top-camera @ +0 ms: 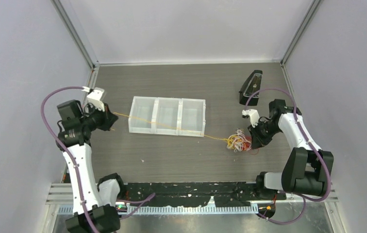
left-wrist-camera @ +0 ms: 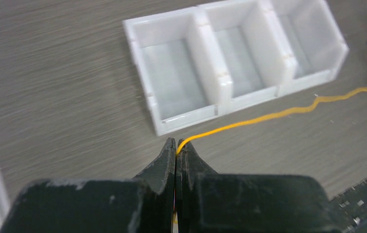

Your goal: Untangle the cables

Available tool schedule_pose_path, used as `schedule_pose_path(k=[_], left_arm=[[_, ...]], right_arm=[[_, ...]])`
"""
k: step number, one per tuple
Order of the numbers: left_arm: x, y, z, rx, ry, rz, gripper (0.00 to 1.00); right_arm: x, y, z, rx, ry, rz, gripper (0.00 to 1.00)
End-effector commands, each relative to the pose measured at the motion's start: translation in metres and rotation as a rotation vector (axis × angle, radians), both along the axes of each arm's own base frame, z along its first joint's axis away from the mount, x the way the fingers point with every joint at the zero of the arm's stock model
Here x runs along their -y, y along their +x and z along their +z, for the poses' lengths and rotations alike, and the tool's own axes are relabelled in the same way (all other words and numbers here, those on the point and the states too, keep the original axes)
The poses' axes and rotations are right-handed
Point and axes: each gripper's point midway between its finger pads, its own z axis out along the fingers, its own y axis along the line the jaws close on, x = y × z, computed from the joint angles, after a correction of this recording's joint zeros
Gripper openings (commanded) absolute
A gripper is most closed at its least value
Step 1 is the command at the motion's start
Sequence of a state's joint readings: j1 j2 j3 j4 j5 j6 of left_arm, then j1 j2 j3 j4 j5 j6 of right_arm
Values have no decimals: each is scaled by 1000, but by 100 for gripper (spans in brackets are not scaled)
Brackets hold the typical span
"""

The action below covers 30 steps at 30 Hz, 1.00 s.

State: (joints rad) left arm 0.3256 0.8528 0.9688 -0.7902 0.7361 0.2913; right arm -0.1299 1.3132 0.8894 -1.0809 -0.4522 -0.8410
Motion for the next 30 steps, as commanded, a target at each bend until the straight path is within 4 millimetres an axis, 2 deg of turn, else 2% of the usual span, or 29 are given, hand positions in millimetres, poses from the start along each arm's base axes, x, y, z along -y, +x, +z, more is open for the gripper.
schedule_pose_path(k=[1,7,12,16,19,26,30], left_arm=[[-49,16,26,65,60,127,0],[-95,27,47,116,114,257,0],[-87,24,47,136,93,231,0],[-52,8,46,150,58,90,0],[-31,3,74,230,-11,43,0],[-21,5,169,411,-83,72,0],[-12,5,209,474,-153,68,0]], right_arm=[[37,-6,-9,0,-100,50,5],[54,-3,-20,-11,-123,34,5],[54,3,-21,-2,-108,20,5],[38,7,-8,7,-26,21,5],[23,10,3,15,28,26,5],[16,19,13,22,65,17,6],[14,21,13,16,79,13,5]])
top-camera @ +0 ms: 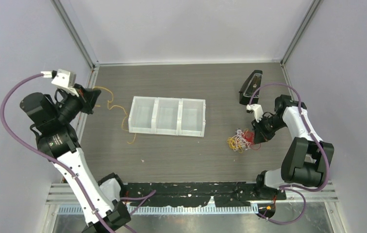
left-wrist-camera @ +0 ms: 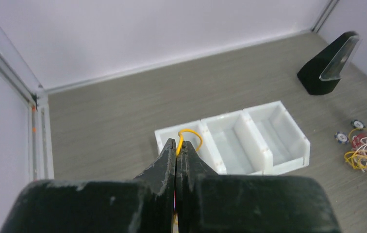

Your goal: Untangle the cables

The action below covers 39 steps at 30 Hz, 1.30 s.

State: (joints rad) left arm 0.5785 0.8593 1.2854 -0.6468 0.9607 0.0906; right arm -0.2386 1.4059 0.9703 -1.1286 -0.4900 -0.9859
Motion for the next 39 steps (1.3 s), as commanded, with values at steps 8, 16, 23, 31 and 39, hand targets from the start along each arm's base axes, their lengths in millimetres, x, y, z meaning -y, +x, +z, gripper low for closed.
schedule_pose_path(k=[8,16,23,31,39], left_arm=[[31,3,92,196,-104,-71,0],[30,10,122,250,-141,-74,0],[34,29,102,212,-165,-100,0],[34,66,48,151,-105,-72,0],[22,125,16,120,-85,9,0]], right_arm=[[-10,9,12,1,62,-19,5],[-8,10,10,-6,57,-17,5],[-9,11,7,-26,68,-22,5],[-10,13,7,-30,75,-29,5],[-10,12,4,-49,76,-31,5]])
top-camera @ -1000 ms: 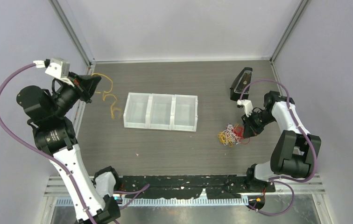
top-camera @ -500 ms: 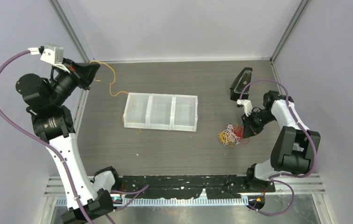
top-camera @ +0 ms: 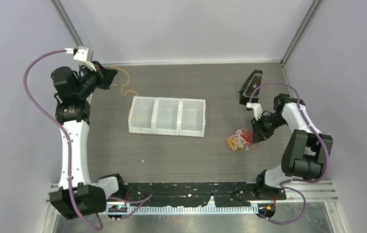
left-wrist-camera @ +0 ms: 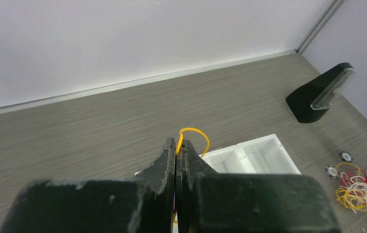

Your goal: Untangle the cables

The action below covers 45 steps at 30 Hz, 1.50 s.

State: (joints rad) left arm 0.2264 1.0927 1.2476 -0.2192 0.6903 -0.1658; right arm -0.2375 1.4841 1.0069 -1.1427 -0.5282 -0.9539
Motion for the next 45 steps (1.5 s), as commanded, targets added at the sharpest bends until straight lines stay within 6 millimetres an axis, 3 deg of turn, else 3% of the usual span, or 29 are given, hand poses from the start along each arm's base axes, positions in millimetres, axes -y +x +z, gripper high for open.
schedule_pose_path(k=[1,6,9,13,19,22,24,26,28,34,37,40,43,45], left_arm=[[-16,33,15,91,43,83,0],[-13,53,19,84,26,78,0],[1,52,-4,32,18,24,0],[24,39,-70,-91,78,-44,0],[11,32,-197,-366,211,47,0],[16,24,-242,-491,269,9,0],[28,18,-259,-554,294,-52,0],[34,18,-262,-588,309,-86,6],[41,15,-256,-606,293,-122,28],[45,6,-184,-412,309,-167,87],[62,-20,-147,-302,299,-318,95],[97,-67,-129,-244,248,-527,96],[149,-112,-134,-233,162,-722,92],[179,-134,-154,-274,90,-777,87]], right_arm=[[-3,7,7,11,21,-4,5],[-3,7,6,5,22,-5,5],[-4,7,5,-1,27,-9,5],[-5,7,5,-5,35,-10,5],[-16,4,15,-5,87,-2,5],[-24,3,24,11,113,15,5],[-31,2,30,22,132,34,5],[-37,0,33,33,147,55,5],[-44,-2,36,42,159,75,6],[-70,-11,56,97,222,148,5],[-85,-16,68,122,271,172,5],[-101,-23,79,153,317,207,6],[-124,-31,91,162,377,243,5],[-139,-30,99,183,420,267,5]])
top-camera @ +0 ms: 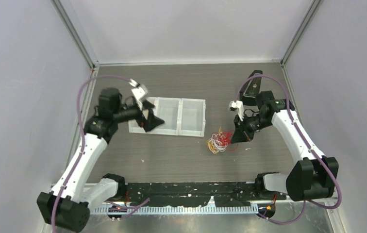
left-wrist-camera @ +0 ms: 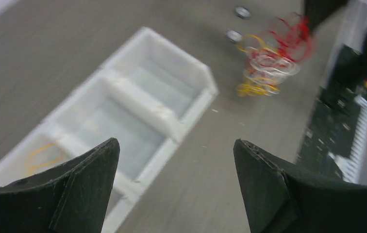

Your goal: Untangle the cables

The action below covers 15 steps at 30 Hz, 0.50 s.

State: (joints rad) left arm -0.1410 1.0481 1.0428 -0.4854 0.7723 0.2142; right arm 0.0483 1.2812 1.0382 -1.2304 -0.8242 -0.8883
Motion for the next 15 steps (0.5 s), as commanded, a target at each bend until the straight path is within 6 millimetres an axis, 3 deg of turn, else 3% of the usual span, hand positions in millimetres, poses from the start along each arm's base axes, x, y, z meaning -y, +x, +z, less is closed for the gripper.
schedule_pose_path(k=[1,4,7,12,15], left_arm=[[76,-71,-35,-172,-160,-264,86],[114,-92,-49,-201,-163,-328,84],[137,-98,-58,-244,-160,-340,77],[153,-93,-67,-291,-187,-348,60],[156,-95,-68,-293,-195,-379,55]], right_arm=[[-42,-6,32,21,164,39,6],[-63,-10,43,42,203,86,5],[-77,-15,48,34,220,99,5],[-93,-23,51,47,230,133,5],[-97,-26,49,29,232,134,6]])
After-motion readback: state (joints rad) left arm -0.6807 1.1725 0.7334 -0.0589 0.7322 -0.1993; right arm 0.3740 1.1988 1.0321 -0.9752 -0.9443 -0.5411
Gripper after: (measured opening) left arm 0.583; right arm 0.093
